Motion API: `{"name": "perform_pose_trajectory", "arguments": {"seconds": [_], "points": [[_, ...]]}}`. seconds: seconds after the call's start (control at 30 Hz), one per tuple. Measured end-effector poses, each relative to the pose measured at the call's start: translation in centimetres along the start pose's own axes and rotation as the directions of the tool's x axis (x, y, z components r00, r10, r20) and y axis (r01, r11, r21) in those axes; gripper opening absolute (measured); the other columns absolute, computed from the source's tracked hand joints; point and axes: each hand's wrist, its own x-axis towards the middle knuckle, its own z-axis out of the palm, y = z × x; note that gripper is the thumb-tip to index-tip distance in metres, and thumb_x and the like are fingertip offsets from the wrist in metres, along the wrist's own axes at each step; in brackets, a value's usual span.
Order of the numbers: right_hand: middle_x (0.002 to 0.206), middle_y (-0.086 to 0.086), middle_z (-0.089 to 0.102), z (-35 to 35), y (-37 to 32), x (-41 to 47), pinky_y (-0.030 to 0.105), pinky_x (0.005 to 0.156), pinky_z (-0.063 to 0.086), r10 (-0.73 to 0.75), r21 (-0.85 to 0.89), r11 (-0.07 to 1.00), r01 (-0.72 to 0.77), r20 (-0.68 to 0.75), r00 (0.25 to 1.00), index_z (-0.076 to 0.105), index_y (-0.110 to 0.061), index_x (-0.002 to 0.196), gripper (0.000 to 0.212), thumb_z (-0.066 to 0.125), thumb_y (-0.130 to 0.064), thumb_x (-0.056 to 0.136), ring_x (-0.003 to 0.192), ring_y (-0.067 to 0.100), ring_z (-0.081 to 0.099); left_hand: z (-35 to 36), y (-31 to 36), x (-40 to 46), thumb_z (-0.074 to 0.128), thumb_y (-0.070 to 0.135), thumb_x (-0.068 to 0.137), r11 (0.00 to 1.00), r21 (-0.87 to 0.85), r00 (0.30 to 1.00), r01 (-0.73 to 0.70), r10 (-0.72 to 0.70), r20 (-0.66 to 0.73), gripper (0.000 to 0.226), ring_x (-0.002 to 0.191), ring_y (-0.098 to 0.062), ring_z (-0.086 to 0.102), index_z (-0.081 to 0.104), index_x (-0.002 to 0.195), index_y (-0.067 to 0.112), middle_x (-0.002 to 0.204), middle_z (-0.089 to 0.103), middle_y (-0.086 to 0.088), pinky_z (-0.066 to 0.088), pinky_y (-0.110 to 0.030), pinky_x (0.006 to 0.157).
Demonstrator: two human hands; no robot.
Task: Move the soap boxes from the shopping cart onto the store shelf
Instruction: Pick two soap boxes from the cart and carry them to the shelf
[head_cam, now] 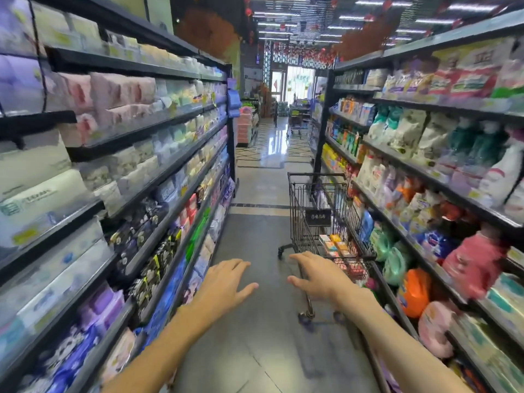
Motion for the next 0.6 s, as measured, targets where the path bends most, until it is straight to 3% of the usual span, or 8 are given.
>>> {"name": "perform_pose_trajectory", "arguments": {"seconds": [0.27,0.33,0.43,0.6], "points": [[0.143,0.0,0.049,0.6,4.6,18.4,0.04,0.103,0.046,0.029,-0.047,0.999,-0.029,0.012,1.0,0.037,-0.029,0.148,0.066,0.055,-0.057,0.092,0.127,0.024,0.053,3.2,-8.4,18.7,0.009,0.077,0.074,0.994,0.042,0.995,-0.097,0.096,0.024,0.099,0.134,-0.023,0.05,0.044,0.148,0.021,0.148,0.049,-0.001,0.04,-0.038,0.109],[0.144,-0.001,0.049,-0.5,7.2,29.5,0.038,0.102,0.044,0.055,-0.058,0.997,-0.055,-0.003,0.998,0.036,-0.03,0.149,0.065,0.054,-0.057,0.092,0.128,0.023,0.052,3.1,-13.3,29.9,0.006,0.078,0.072,0.994,0.054,0.994,-0.093,0.089,0.069,0.103,0.135,-0.024,0.047,0.042,0.15,0.021,0.15,0.047,-0.002,0.039,-0.038,0.111],[0.148,-0.002,0.046,-1.7,7.8,32.1,0.038,0.104,0.044,0.057,-0.04,0.998,-0.056,0.013,0.998,0.034,-0.03,0.15,0.064,0.053,-0.056,0.094,0.131,0.021,0.05,2.7,-14.4,33.8,0.006,0.079,0.071,0.99,0.039,0.986,-0.135,0.13,0.105,0.103,0.134,-0.024,0.048,0.041,0.15,0.022,0.149,0.047,-0.002,0.041,-0.04,0.108],[0.15,-0.001,0.044,-3.4,13.3,43.7,0.042,0.106,0.045,0.121,0.018,0.993,-0.12,-0.015,0.993,0.032,-0.029,0.151,0.068,0.054,-0.057,0.093,0.131,0.021,0.051,3.4,-17.3,48.2,0.008,0.079,0.072,0.984,0.034,0.98,-0.177,0.173,0.096,0.1,0.132,-0.023,0.05,0.042,0.149,0.025,0.149,0.049,0.0,0.045,-0.041,0.105]]}}
